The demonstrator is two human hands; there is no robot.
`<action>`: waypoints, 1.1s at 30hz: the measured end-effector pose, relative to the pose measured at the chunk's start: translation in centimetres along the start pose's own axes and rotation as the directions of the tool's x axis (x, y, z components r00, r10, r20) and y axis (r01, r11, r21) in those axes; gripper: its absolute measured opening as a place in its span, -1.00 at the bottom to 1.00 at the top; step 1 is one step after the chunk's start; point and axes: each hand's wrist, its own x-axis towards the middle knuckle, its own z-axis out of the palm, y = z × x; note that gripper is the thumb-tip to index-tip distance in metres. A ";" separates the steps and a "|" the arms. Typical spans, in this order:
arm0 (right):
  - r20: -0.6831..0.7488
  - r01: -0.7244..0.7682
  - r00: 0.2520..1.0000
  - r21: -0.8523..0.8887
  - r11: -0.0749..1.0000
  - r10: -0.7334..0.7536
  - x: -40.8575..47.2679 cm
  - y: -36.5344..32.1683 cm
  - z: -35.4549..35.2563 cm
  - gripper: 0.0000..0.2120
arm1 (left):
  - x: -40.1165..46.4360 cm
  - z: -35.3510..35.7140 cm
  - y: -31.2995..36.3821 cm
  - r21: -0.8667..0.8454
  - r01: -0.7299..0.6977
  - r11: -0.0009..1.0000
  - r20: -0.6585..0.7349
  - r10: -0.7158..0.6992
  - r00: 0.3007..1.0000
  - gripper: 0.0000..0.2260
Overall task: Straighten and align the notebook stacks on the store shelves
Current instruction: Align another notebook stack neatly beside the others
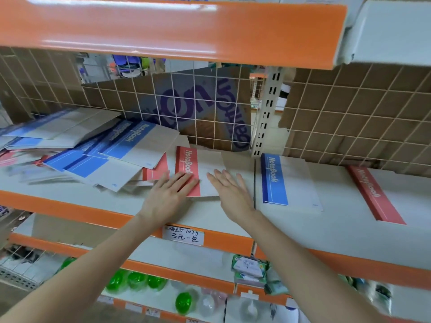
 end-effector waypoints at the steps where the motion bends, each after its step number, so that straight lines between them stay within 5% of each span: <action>1: -0.027 0.015 1.000 -0.016 1.000 -0.015 -0.4 0.4 -0.5 -0.26 | 0.2 -0.1 0.5 -0.003 -0.027 1.000 -0.028 0.027 0.999 -0.45; 11: -0.215 0.000 0.976 -0.150 0.989 -0.033 -7.9 10.9 -5.3 -0.36 | 7.0 -3.2 11.1 -0.037 -0.041 0.998 -0.077 0.038 0.996 -0.22; 22: -0.207 -0.235 0.957 -0.154 0.960 0.201 -24.5 31.5 -8.7 -0.35 | 18.7 -4.6 35.1 -0.150 -0.183 0.972 -0.203 0.150 0.968 -0.50; 27: -0.127 -0.256 0.962 -0.130 0.958 0.240 -27.6 35.3 -8.4 -0.37 | 20.1 -4.4 40.0 -0.136 -0.111 0.985 -0.016 0.110 0.994 -0.25; 33: -0.026 -0.271 0.963 -0.060 0.961 0.270 -28.7 36.8 -7.4 -0.38 | 20.1 -2.4 40.5 -0.183 -0.002 0.983 0.393 0.074 0.917 -0.49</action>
